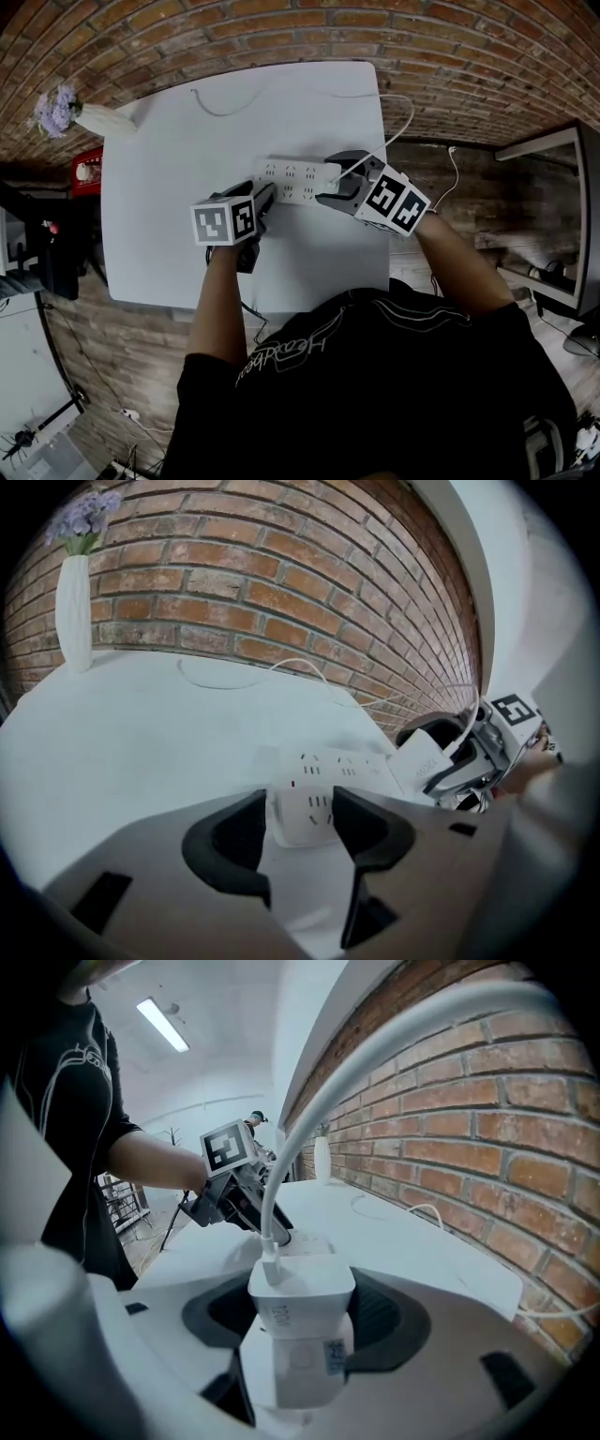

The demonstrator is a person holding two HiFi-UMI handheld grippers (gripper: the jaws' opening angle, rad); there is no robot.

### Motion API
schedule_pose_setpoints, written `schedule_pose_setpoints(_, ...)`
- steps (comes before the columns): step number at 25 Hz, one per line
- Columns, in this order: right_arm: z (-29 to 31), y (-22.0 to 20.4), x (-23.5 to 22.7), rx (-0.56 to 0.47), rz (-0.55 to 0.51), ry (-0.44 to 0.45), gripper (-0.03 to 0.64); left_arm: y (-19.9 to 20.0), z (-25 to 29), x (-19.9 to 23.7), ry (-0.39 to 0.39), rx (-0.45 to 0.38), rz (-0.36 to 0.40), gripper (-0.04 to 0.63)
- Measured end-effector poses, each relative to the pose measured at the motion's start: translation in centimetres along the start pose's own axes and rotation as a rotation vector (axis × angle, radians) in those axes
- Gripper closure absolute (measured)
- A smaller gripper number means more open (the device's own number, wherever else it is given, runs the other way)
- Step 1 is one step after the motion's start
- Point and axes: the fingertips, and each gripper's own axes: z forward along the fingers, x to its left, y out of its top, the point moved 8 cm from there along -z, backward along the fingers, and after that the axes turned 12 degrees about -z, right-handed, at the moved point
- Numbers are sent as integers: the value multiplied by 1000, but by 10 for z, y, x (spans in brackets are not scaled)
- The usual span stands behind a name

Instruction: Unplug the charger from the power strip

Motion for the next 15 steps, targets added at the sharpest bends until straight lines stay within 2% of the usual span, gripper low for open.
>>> schedule_pose_setpoints(2, -1, 3, 2, 3, -20, 2, 368, 0, 0, 0, 2, 0, 2, 371)
schedule_pose_setpoints(5, -3, 8, 9, 25, -124, -13, 368, 0, 0, -1, -2, 2, -6, 371)
schedule_pose_setpoints(7, -3, 10, 10, 37, -156, -24, 368, 1, 1, -1, 0, 5, 1, 371)
schedule_pose_setpoints(15, -3, 2, -2, 1, 10, 13, 368, 1, 1, -2, 5, 11, 19, 370)
